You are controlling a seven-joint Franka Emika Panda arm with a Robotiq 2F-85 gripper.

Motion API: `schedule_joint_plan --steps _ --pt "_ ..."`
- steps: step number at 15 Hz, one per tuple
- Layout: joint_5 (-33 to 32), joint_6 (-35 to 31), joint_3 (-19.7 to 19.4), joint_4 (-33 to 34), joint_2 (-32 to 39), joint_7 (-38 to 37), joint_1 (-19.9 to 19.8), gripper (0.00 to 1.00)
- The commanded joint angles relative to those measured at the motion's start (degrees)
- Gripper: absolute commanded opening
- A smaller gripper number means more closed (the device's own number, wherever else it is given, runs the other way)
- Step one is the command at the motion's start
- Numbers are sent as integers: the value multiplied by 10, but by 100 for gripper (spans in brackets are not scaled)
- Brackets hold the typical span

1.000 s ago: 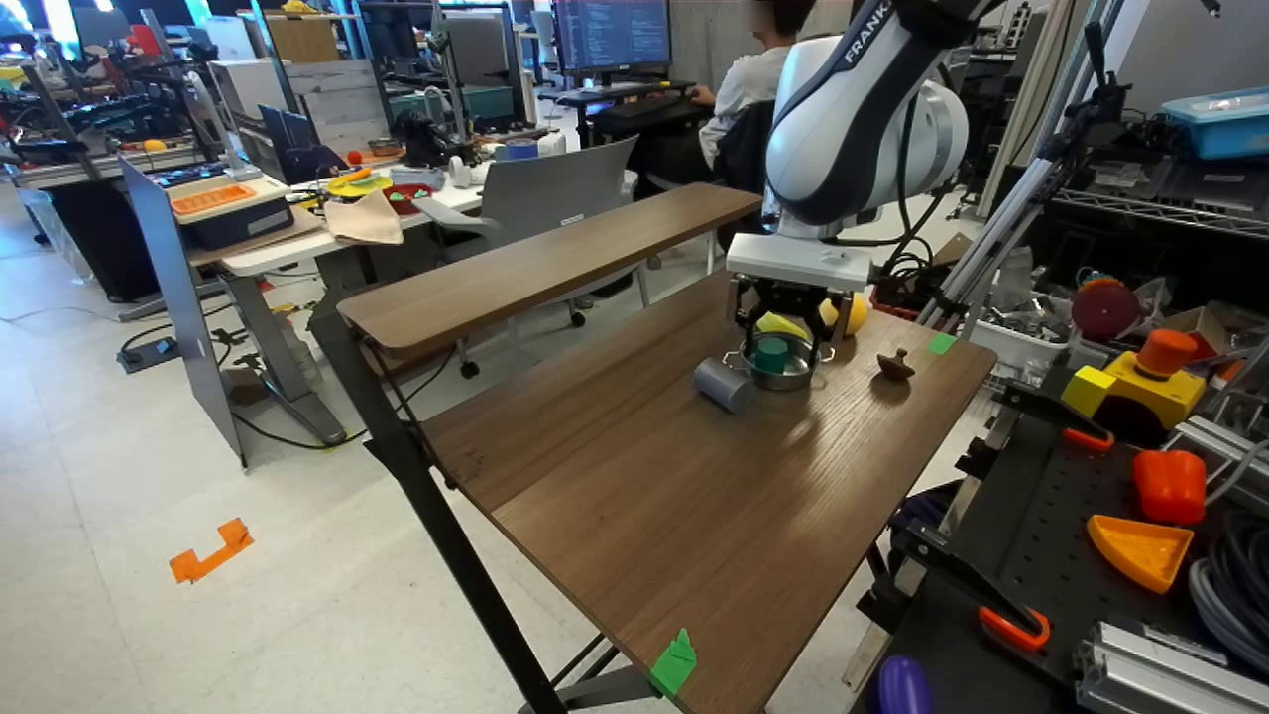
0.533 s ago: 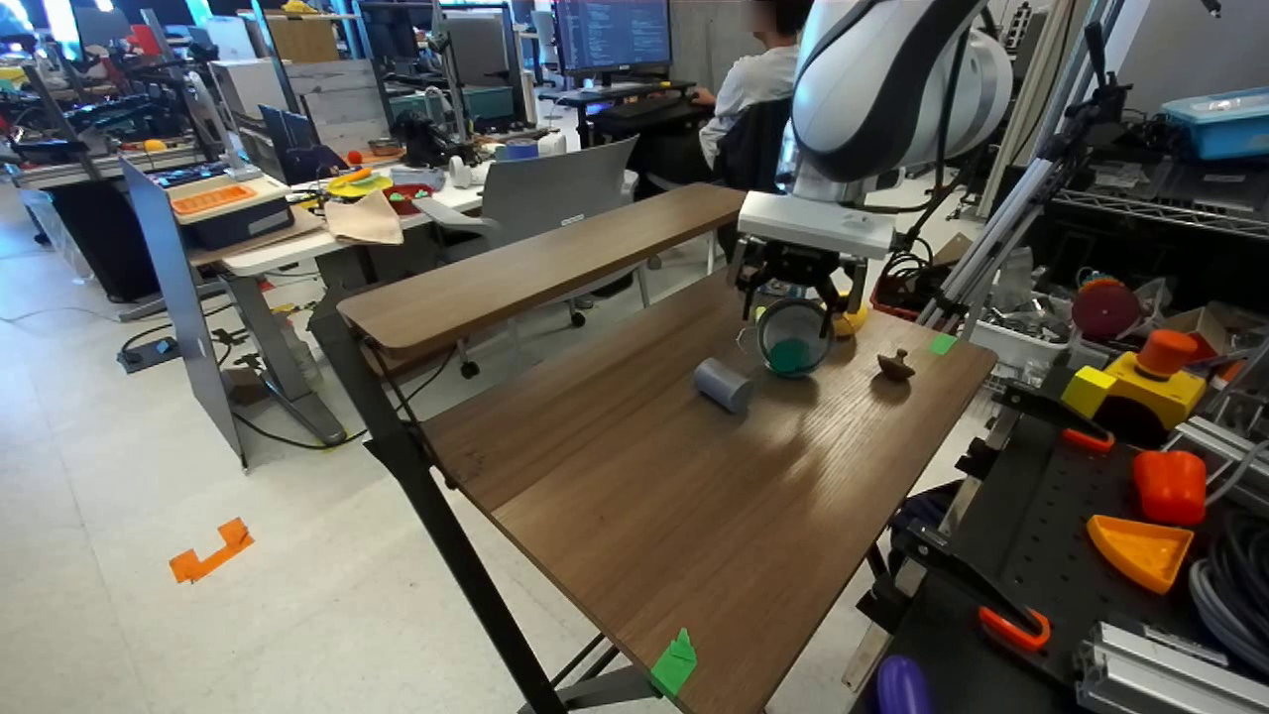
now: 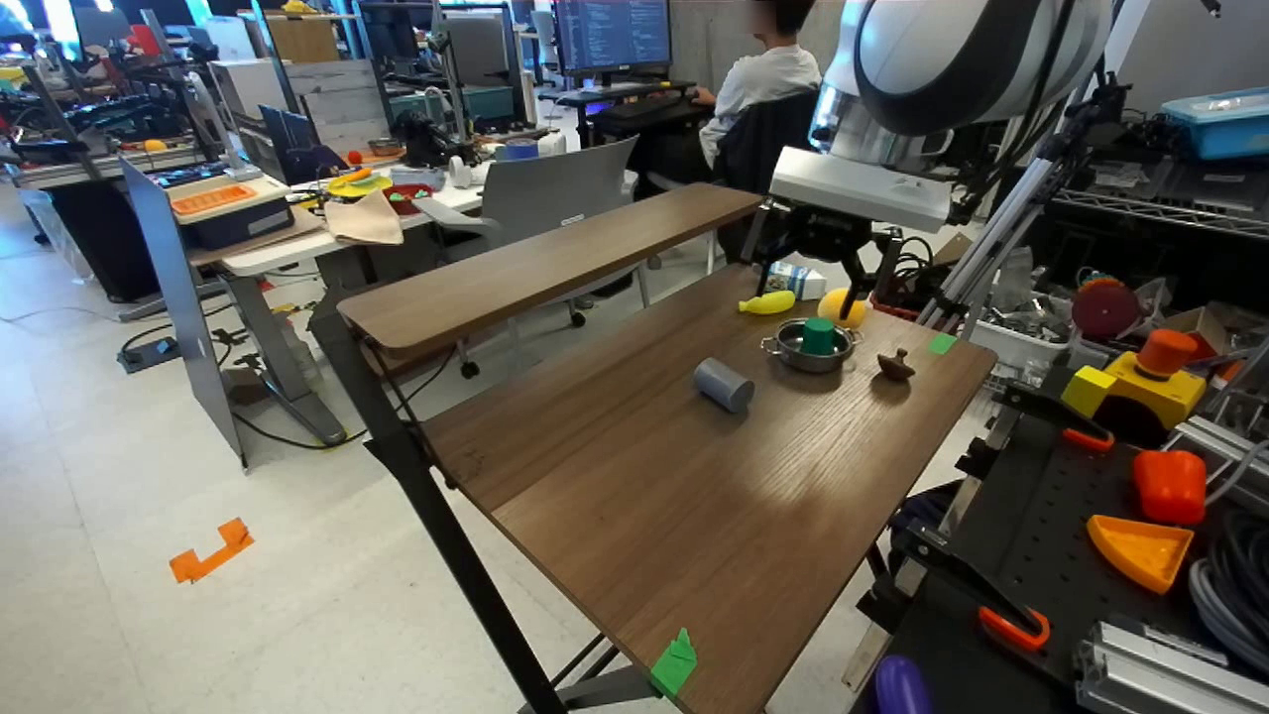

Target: Pick up the green object and put it in the bowl

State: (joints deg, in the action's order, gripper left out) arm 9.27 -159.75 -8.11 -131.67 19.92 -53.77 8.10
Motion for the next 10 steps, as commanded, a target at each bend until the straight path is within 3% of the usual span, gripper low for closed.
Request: schedule_joint_plan --steps 1,5,6,10 --pt "-12 -19 1 -41 -34 -8 4 100" --pt "-3 -11 26 -62 -59 20 0 100" --pt "-6 -9 14 -37 -29 4 -3 100" --pt "-6 -9 17 -39 -29 5 -6 100"
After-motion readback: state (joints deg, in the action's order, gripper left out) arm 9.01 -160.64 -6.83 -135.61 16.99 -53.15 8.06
